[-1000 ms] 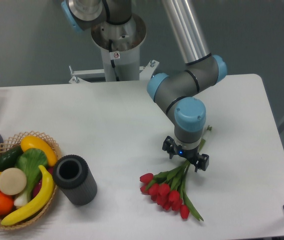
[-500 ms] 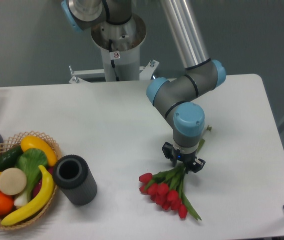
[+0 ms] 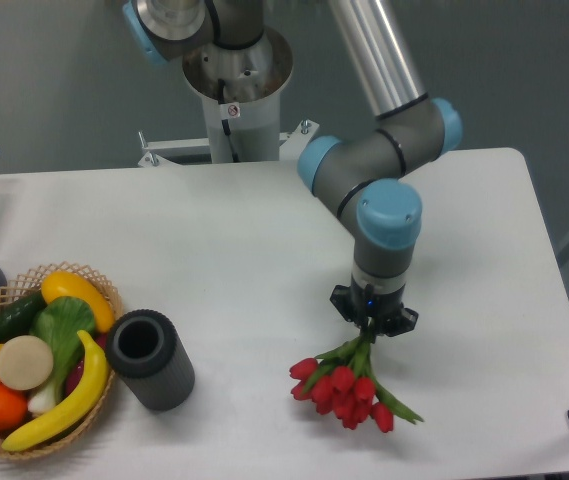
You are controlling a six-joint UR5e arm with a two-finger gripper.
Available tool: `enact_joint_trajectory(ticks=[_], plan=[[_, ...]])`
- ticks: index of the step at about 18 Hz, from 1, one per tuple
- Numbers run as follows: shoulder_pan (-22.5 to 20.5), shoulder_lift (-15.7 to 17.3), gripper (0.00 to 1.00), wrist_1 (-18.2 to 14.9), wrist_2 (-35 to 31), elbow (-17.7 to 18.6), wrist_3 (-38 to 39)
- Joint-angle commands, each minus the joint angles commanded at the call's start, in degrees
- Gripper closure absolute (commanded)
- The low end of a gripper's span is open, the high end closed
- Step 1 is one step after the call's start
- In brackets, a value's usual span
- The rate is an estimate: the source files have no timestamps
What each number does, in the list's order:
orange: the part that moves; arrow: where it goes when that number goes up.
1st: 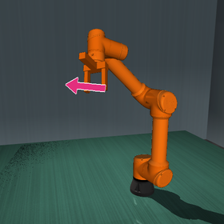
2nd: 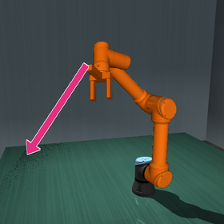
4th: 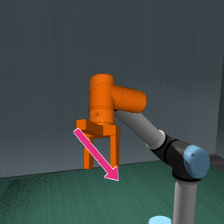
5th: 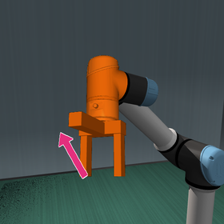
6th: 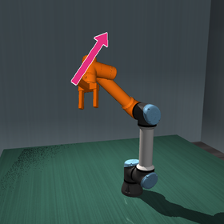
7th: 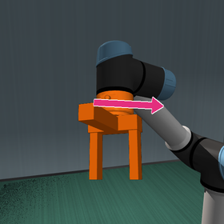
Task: Pick up the flowers from the table
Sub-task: 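Lift the red tulips up off the table with the gripper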
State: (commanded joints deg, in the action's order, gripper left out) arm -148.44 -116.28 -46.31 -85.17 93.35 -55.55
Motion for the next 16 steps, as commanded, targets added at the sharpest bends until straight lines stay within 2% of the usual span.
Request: enact_joint_trajectory(ticks=[2,6,8,9,13,16], plan=[[-0.70,0.27,1.00,-4.38,0.00,-3.77,0.00],[-0.71,-0.52,1.00,-17.73,-0.88,-11.86,-1.05],[-0.71,-0.96,1.00,-22.84,-1.23,-14.85,-3.24],[-0.79,-1.05,1.00,-23.99,-1.23,-15.65,-4.30],[-0.88,-1.05,1.00,-25.14,-1.75,-16.97,-5.45],[-1.15,-1.66,1.00,-28.56,-2.99,-18.73,-5.80]])
